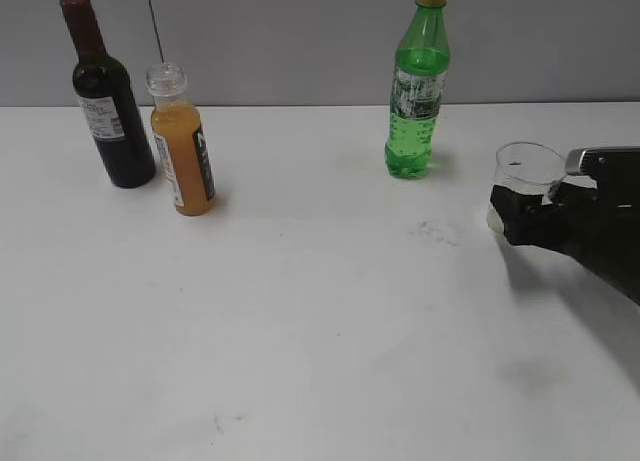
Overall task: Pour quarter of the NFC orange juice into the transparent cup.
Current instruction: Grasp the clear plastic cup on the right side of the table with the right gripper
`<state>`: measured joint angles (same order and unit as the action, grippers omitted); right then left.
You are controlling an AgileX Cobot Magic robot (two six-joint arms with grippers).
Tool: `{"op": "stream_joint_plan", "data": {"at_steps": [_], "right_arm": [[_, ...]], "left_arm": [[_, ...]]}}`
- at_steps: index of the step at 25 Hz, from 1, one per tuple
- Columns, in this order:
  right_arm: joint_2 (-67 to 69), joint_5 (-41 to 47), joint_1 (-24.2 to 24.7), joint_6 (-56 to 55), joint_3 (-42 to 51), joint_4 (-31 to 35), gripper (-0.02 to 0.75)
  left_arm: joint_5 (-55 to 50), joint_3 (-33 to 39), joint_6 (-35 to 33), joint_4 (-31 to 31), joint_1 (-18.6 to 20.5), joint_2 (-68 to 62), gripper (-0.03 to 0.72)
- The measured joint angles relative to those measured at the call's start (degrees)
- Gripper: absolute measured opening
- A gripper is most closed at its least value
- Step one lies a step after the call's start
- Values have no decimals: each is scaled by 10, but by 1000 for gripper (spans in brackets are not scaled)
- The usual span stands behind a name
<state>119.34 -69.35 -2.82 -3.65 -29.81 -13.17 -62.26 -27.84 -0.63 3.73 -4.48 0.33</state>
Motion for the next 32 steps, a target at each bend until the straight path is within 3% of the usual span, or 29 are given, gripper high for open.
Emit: {"op": "stream_joint_plan", "data": {"at_steps": [17,32], "right_arm": [[92,-1,0,-3,-76,-3,641],[95,-1,0,16,-78,-30,540]], "left_arm": [[0,0,0,0,0,0,314],[0,0,0,0,0,0,314]]}}
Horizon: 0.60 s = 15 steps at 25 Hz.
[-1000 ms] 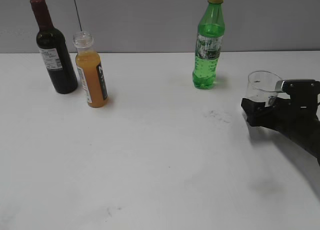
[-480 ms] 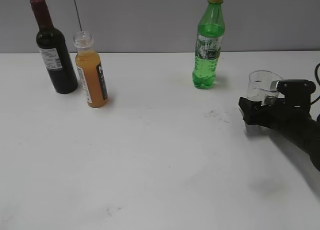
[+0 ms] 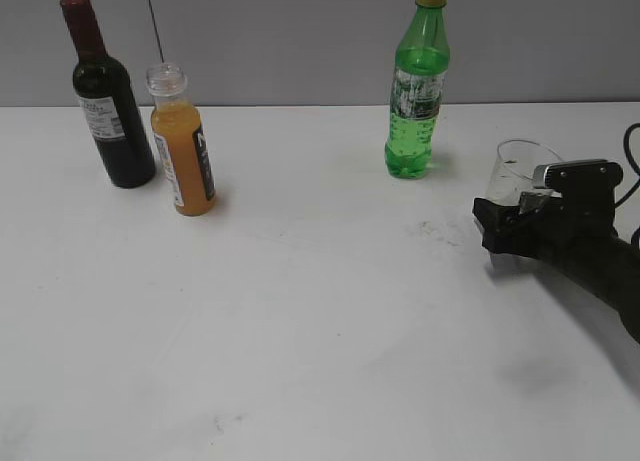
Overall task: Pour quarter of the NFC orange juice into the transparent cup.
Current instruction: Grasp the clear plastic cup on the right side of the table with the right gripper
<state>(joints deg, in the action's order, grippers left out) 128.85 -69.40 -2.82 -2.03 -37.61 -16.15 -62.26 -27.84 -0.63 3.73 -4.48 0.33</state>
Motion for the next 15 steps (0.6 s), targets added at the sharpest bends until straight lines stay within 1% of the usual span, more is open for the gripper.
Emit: {"op": "stream_joint_plan", "data": {"at_steps": [11,13,15], "right_arm": [[-2,0,0,37,0,-1,540],[-8,0,0,39,0,-19,540],[-17,0,0,39,0,-53,540]], "left_arm": [[0,0,0,0,0,0,314],[0,0,0,0,0,0,314],[0,0,0,0,0,0,314]]}}
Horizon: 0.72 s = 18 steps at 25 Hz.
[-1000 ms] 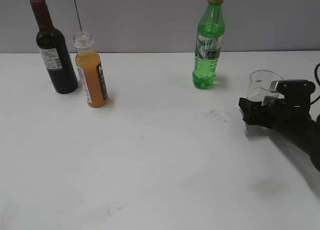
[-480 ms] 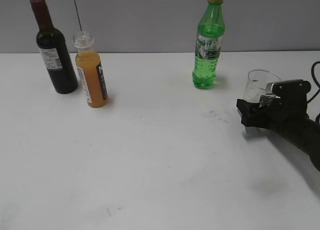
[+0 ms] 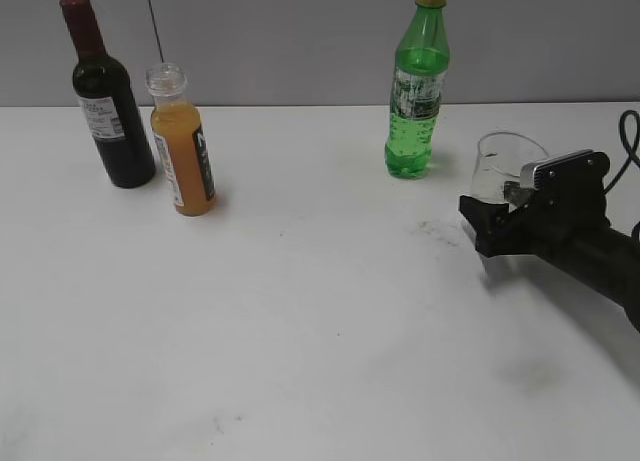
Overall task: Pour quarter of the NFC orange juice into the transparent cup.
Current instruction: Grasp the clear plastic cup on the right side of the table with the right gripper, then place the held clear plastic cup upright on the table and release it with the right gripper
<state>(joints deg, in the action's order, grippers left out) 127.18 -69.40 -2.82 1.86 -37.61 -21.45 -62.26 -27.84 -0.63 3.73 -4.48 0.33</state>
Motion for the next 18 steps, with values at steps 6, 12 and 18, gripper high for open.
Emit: {"op": "stream_joint_plan", "data": {"at_steps": [6,12,18], "right_arm": [[-26,0,0,-32,0,-128,540],[-39,0,0,-84,-13,-271,538],[-39,1,-14,-160,-101,-463,538]], "left_arm": [[0,0,0,0,0,0,314],[0,0,0,0,0,0,314],[0,0,0,0,0,0,314]]}}
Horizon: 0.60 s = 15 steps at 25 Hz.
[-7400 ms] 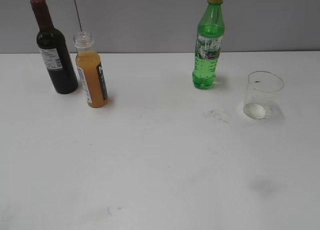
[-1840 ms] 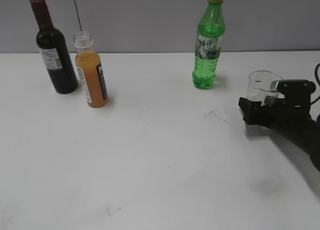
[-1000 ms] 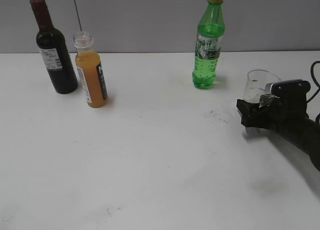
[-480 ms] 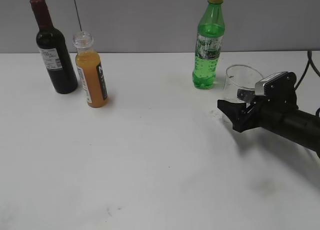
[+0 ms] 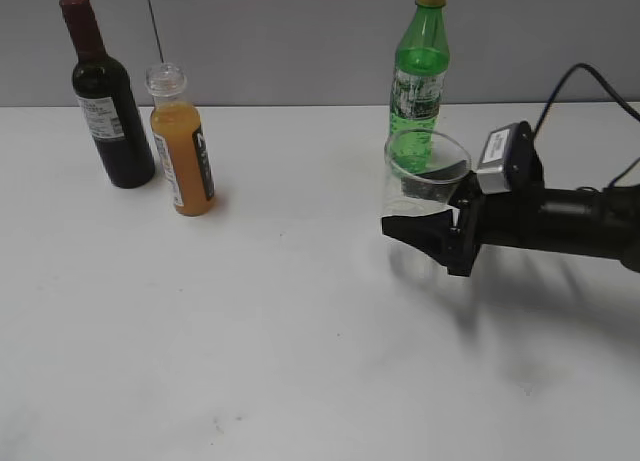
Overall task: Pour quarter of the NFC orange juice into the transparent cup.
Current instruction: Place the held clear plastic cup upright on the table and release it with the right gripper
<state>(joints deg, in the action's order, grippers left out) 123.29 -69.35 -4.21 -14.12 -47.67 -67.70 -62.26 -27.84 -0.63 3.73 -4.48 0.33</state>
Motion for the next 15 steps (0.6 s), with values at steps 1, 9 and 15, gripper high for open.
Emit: {"op": "stream_joint_plan", "data": {"at_steps": [1,9,15], "right_arm": [[0,0,-13,-9,-20,-30,538],[-1,79,-171,-62,-103,-37,538],[32,90,-204,-78,-115,-11,538]], "left_arm": [[0,0,0,0,0,0,314],[0,0,0,0,0,0,314],[0,0,0,0,0,0,314]]}}
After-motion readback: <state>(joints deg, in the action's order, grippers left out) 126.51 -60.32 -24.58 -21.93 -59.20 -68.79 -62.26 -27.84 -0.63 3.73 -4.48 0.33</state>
